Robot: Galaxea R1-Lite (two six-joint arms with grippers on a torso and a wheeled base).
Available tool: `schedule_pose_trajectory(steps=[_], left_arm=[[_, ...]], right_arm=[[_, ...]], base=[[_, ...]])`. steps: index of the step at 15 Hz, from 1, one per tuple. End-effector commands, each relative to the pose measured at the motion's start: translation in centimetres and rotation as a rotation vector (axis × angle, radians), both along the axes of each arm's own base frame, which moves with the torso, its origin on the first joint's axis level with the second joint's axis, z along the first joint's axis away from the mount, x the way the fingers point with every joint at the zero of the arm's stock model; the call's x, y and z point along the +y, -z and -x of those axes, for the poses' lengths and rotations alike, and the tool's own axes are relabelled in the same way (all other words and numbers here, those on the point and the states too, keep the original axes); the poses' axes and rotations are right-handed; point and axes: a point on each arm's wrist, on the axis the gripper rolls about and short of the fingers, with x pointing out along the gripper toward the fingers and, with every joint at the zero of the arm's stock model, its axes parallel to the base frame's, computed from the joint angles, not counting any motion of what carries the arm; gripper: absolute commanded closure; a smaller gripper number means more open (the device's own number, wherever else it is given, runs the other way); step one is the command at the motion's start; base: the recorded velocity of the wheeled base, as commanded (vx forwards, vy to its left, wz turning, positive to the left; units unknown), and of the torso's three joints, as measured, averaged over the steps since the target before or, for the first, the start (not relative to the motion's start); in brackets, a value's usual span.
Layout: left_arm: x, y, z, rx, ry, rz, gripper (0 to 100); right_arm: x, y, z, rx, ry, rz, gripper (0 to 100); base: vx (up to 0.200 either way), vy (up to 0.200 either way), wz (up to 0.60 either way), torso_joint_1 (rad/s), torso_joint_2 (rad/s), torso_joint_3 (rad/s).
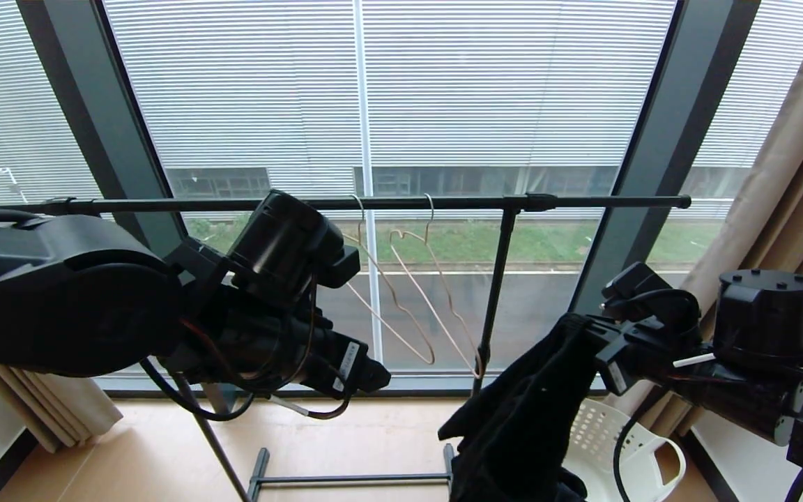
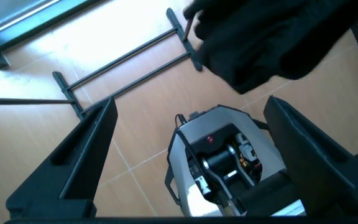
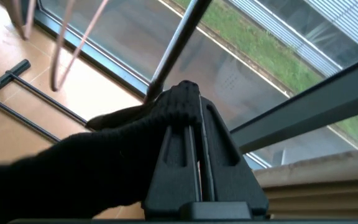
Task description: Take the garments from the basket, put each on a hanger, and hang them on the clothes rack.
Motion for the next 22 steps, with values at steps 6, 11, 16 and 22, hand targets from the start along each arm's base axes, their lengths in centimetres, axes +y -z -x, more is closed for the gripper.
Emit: schedule_pose_trajectory(steps=[6,11,16,22], left_arm=[[-5.0,3.1,-6.4,-0.004,-0.220,0.026,0],[-7.4,4.7,-9.7,-0.041,-0.310,0.039,0],[-7.8,6.7,-12.2,-0.047,-0.424,0.009,0],[-6.1,6.2,-12.5,-0.045,-0.504,-0.065,0]], right_arm=[[0.2,0.1,0.3,0.002,-0.009,0.003,100],[0.2,-0.1,0.3,-0.004,-0.012,0.000,100],[0.3,0.1,0.2,0.002,-0.014,0.003,100],[0.7,0.3,0.4,0.008,-0.031,0.005,100]], base=[[0.000,0.000,0.00,0.000,0.00,0.000],[0.000,0.000,0.00,0.000,0.00,0.000],[0.000,0.000,0.00,0.000,0.00,0.000],[0.000,0.000,0.00,0.000,0.00,0.000]])
